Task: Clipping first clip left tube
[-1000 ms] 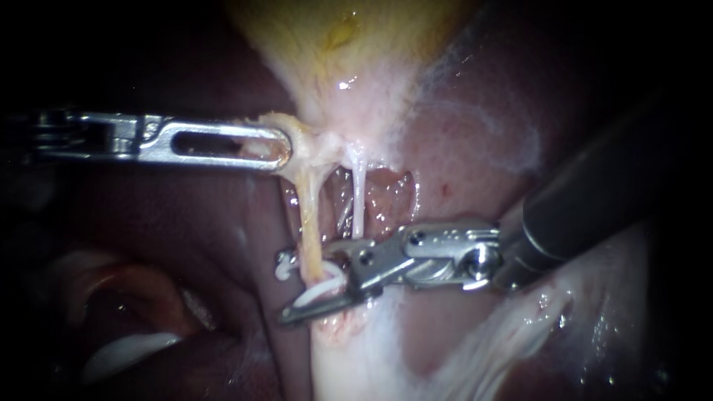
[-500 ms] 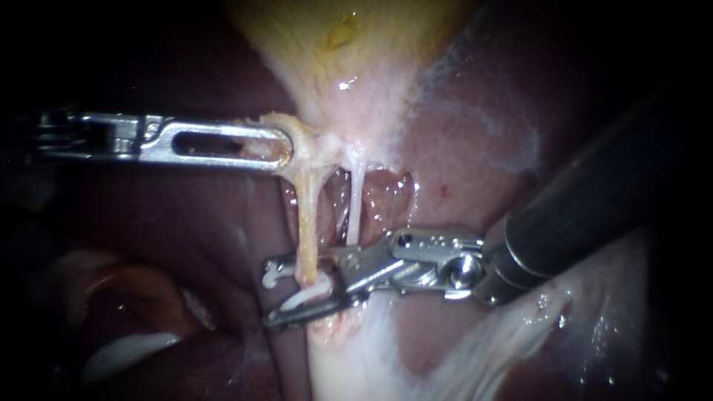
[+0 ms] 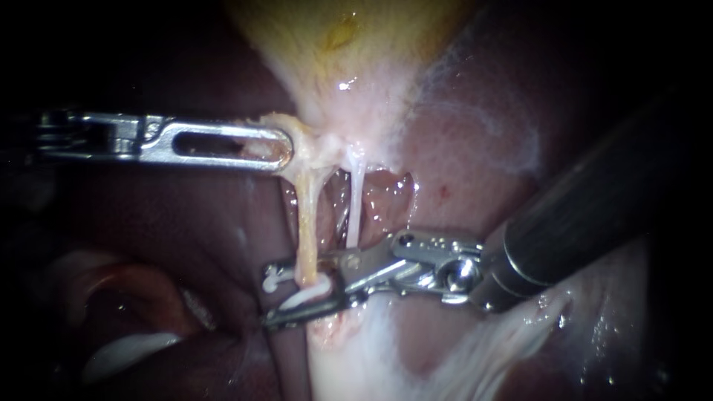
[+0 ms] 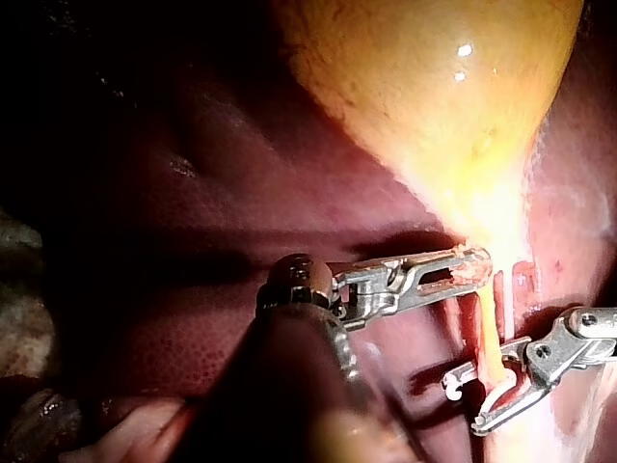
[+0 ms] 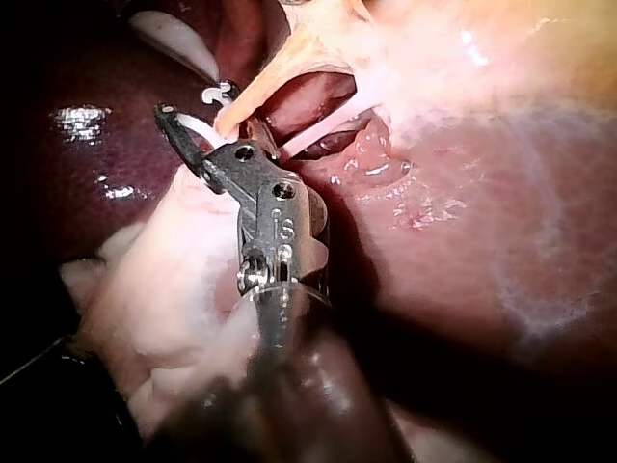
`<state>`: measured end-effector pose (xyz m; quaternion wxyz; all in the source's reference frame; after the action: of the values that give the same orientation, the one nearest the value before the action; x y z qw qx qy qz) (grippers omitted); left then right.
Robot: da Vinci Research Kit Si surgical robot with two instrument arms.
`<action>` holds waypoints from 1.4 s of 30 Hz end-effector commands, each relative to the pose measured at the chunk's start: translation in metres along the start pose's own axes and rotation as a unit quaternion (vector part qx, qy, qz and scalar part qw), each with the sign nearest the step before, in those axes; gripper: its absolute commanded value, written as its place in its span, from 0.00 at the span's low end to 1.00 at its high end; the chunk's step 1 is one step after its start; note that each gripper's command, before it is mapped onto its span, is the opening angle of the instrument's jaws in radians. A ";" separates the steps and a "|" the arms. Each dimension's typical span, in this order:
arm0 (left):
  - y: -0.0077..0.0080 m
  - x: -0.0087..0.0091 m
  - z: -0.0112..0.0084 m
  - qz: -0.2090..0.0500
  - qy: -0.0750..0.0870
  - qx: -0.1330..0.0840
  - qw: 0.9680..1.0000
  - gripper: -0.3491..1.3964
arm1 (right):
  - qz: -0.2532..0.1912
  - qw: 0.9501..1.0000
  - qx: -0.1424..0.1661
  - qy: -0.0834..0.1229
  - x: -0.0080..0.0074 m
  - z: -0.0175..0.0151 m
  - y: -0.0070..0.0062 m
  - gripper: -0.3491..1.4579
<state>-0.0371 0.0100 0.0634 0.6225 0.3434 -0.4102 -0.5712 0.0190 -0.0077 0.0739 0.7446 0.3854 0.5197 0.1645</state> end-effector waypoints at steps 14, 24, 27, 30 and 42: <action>0.0002 -0.0001 0.0000 0.000 0.000 0.000 1.000 0.00 | -0.001 1.000 0.000 0.000 -0.0003 -0.0006 0.0003 0.09; 0.0003 -0.0001 0.0000 0.000 0.000 0.000 1.000 0.00 | 0.029 0.999 -0.019 0.007 -0.0005 -0.0018 -0.0002 0.00; 0.0003 -0.0001 0.0000 0.000 0.000 0.000 1.000 0.00 | 0.029 0.999 -0.020 0.008 -0.0005 -0.0020 -0.0002 0.00; 0.0003 -0.0001 0.0000 0.000 0.000 0.000 1.000 0.00 | 0.029 0.999 -0.020 0.008 -0.0005 -0.0020 -0.0002 0.00; 0.0004 -0.0001 0.0001 0.001 0.000 0.000 1.000 0.00 | 0.029 0.999 -0.013 0.005 -0.0005 -0.0020 -0.0003 0.00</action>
<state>-0.0370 0.0102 0.0637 0.6229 0.3437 -0.4103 -0.5706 0.0169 -0.0074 0.0737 0.7417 0.3892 0.5102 0.1950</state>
